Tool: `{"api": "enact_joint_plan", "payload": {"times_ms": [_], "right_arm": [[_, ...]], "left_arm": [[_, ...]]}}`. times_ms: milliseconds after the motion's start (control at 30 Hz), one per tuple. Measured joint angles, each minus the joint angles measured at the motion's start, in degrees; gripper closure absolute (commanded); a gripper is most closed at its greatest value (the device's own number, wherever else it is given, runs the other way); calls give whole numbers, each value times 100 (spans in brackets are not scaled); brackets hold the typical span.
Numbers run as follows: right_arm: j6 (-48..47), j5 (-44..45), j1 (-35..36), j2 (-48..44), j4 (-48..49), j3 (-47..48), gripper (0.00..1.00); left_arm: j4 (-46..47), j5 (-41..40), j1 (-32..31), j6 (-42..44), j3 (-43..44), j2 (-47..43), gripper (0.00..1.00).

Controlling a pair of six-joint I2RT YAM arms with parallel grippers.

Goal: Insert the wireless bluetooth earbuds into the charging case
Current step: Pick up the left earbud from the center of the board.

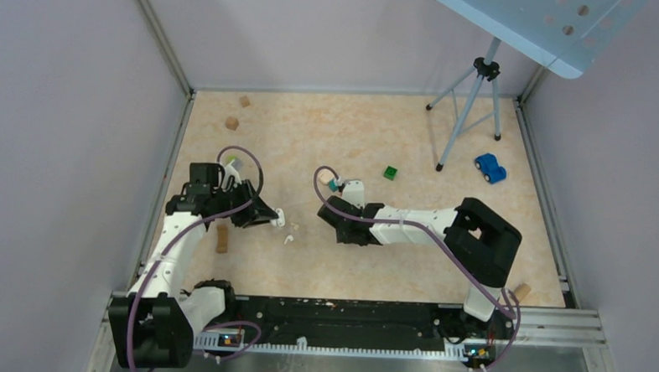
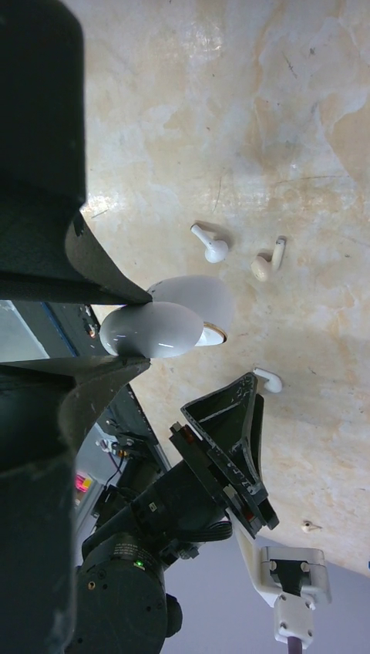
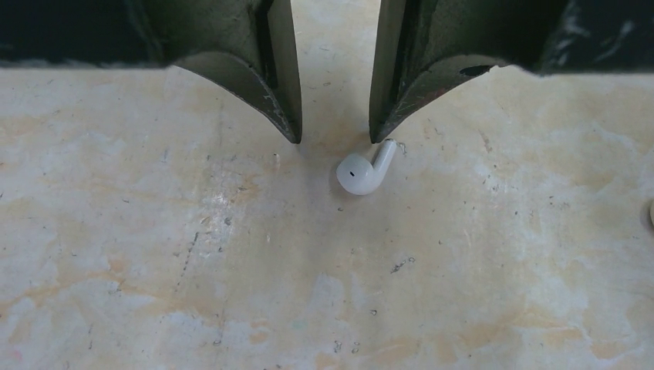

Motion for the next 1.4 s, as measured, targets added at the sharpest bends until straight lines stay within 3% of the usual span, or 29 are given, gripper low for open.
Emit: {"api": "enact_joint_plan", "payload": {"times_ms": [333, 1167, 1400], "right_arm": [[155, -4, -35, -72, 133, 26, 57], [409, -262, -212, 179, 608, 103, 76], [142, -444, -210, 197, 778, 138, 66]], "left_arm": [[42, 42, 0, -33, -59, 0, 93], [343, 490, 0, -24, -295, -109, 93], [343, 490, 0, -24, -299, -109, 93]]}}
